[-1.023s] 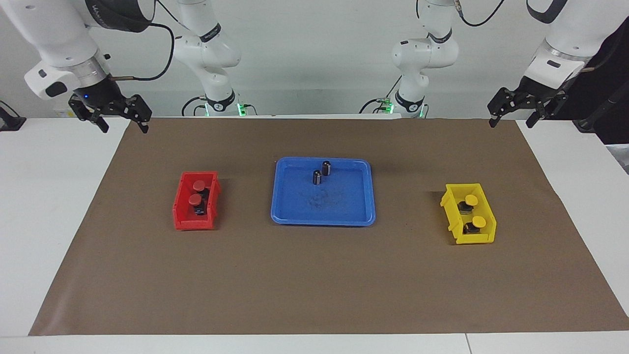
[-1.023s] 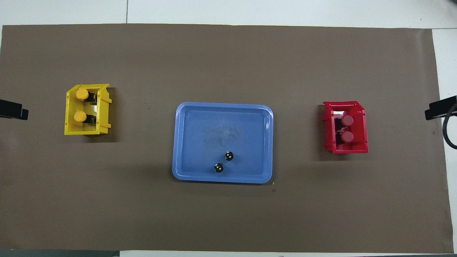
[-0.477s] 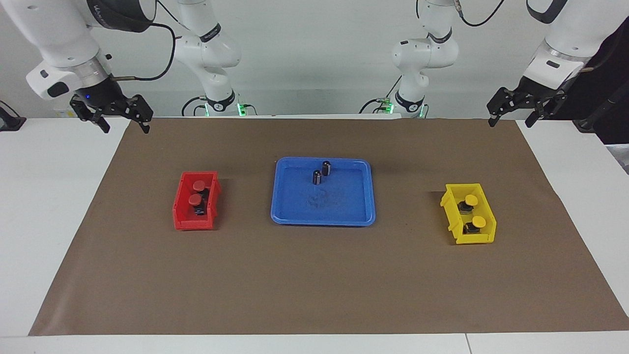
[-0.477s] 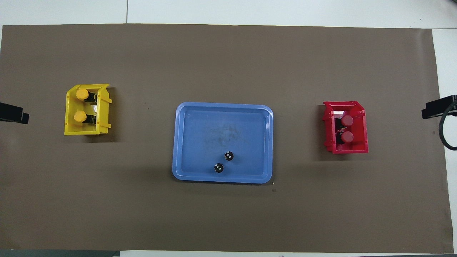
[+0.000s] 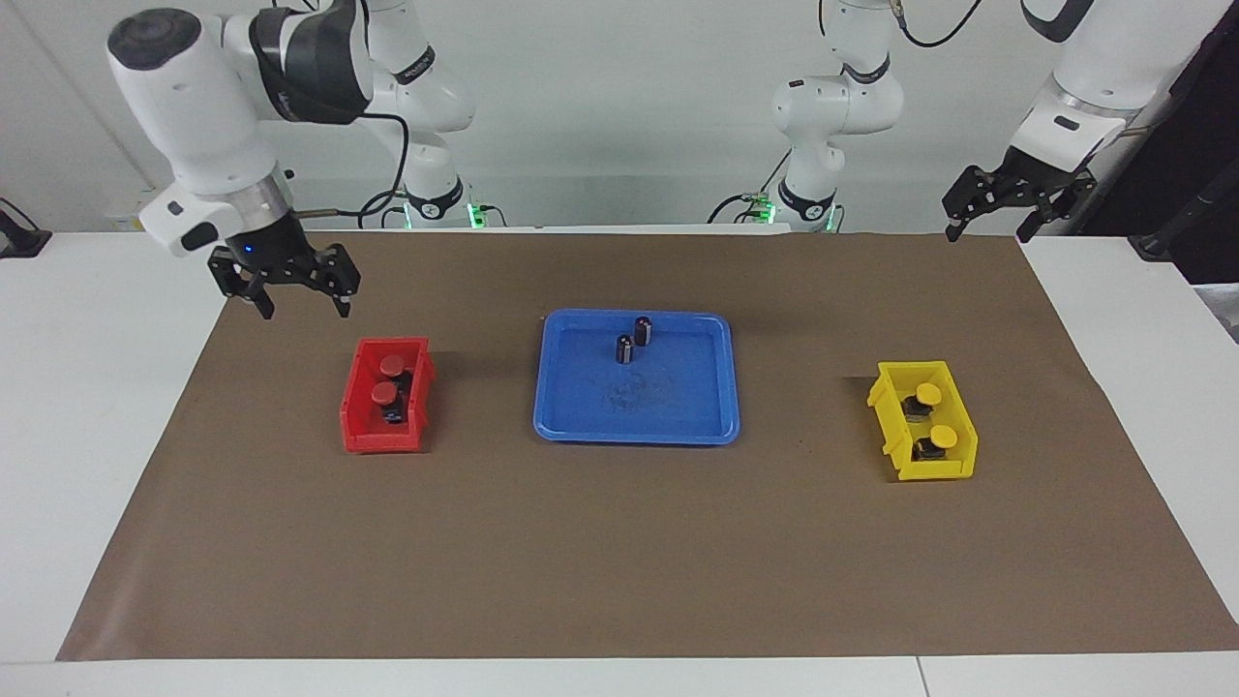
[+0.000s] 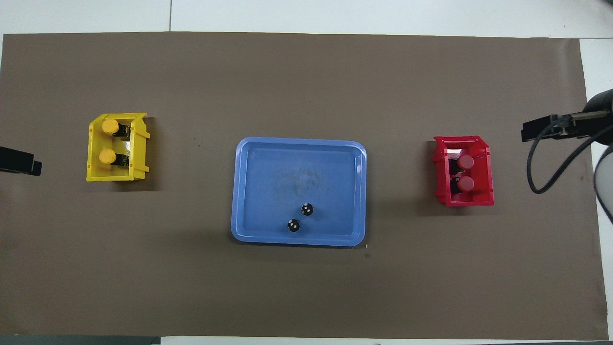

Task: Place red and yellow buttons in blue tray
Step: 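Reach the left gripper to yellow buttons while the right gripper reaches red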

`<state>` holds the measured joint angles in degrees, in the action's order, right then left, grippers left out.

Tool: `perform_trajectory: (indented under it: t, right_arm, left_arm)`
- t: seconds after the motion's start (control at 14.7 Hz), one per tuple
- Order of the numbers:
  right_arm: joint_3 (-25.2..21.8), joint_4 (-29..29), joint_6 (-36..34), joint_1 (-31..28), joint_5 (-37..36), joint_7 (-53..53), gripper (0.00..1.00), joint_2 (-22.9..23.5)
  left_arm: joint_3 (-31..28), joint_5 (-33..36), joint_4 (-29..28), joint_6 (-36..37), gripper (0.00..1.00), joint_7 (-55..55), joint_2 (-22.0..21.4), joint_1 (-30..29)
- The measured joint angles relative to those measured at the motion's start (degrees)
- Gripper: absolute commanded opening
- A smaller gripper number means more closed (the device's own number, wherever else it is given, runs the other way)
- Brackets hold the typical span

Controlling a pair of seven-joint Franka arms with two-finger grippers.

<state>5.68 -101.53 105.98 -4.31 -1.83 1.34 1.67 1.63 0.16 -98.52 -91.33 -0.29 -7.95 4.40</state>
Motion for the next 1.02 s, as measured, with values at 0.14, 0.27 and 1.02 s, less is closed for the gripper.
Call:
perform_trajectory:
  t: [0.14,0.27,1.02]
  right_arm:
    - [0.0,-3.9,6.5,0.9,0.0,1.9,0.93,1.9]
    - [-0.1,-7.7,11.5,0.9,0.0,2.3,0.89,2.8]
    - [-0.3,-19.7,24.4,0.9,0.4,2.3,0.68,3.3]
  left_arm:
    - [0.9,0.0,-4.1,-5.8,1.0,-6.5,-0.1,4.8]
    - [1.4,0.0,-8.6,-11.7,1.0,-11.0,0.0,8.9]
    - [0.7,0.0,-14.8,-23.7,0.99,-21.4,7.5,18.2]
